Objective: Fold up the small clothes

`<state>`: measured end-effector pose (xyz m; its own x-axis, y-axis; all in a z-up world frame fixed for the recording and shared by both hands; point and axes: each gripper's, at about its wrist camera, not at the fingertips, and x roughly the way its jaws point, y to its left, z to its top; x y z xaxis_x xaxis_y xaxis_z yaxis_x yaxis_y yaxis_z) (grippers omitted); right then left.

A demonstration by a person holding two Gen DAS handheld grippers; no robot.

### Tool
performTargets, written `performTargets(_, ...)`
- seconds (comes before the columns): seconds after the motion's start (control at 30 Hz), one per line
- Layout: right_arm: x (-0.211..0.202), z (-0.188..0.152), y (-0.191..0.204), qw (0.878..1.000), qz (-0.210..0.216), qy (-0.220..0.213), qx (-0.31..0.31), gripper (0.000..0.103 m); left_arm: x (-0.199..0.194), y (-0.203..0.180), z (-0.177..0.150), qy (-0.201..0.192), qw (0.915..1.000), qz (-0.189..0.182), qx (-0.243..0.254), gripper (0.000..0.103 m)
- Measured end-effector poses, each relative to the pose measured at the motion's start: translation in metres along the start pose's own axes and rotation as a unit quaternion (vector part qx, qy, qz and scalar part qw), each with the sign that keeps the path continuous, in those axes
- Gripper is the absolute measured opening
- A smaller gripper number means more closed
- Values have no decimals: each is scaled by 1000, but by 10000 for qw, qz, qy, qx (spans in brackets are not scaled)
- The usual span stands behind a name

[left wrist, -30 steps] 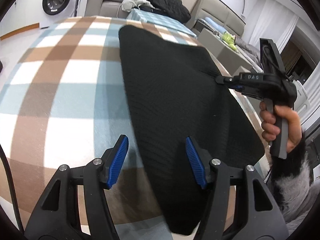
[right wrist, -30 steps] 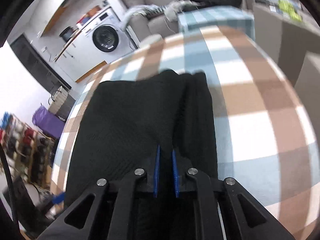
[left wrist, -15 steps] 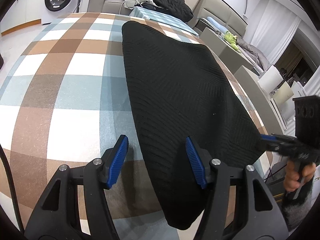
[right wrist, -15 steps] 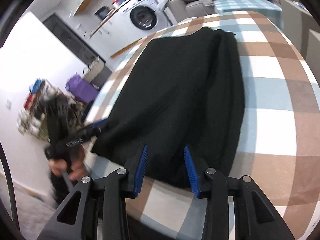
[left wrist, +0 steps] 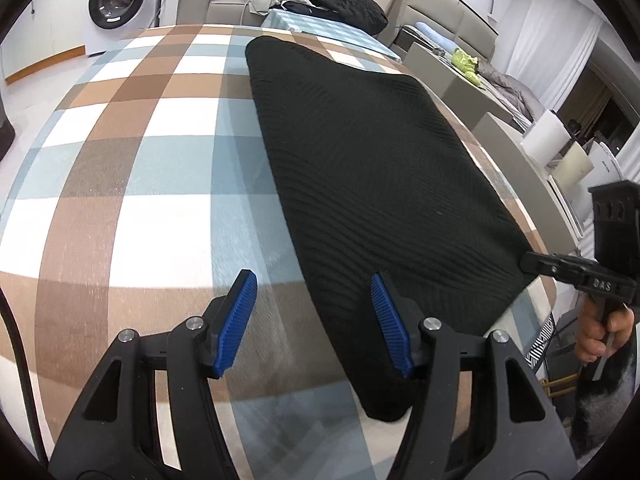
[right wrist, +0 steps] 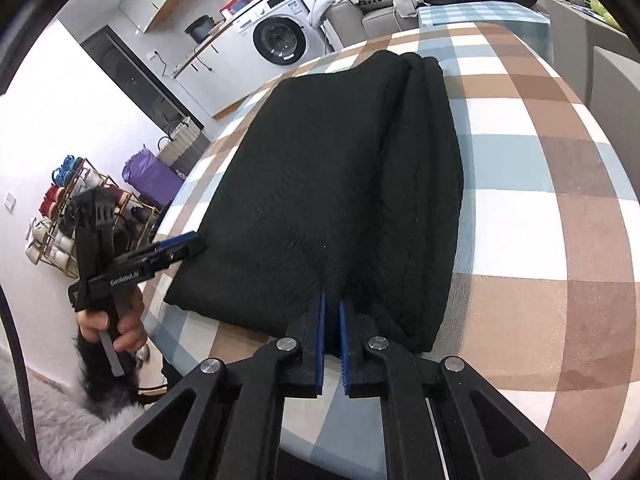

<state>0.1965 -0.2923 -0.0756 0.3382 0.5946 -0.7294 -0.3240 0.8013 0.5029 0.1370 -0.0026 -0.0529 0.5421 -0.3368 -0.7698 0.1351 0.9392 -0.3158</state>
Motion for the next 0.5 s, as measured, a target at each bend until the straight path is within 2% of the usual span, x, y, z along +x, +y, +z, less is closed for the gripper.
performTargets(0.1, 1, 4, -2, 9999, 92, -46, 84, 8, -3, -10, -8, 37, 9998, -71, 200, 57)
performTargets(0.2, 4, 2, -2, 10000, -52, 51, 21, 8, -3, -18, -16, 99, 9993, -62, 360, 57)
performTargets(0.27, -4, 3, 4, 9999, -86, -11, -77, 12, -2, -18, -18, 122, 9993, -94, 331, 57)
performTargets(0.3, -9, 4, 7, 9998, -102, -95, -109, 21, -2, -17, -19, 131, 9994, -108, 295, 57)
performTargets(0.33, -13, 6, 8, 9996, -142, -200, -114, 40, -1, -16, -17, 136, 9995, -120, 254, 57)
performTargets(0.37, -17, 9, 8, 9992, -236, -317, -87, 48, 1, -15, -16, 136, 9996, -124, 225, 57)
performTargets(0.4, -20, 12, 8, 9985, -330, -439, -71, 52, 2, -14, -14, 120, 9997, -115, 194, 57)
performTargets(0.5, -19, 23, 9, 9970, -486, -606, -64, 52, 5, -15, -7, 78, 9999, -33, 148, 57)
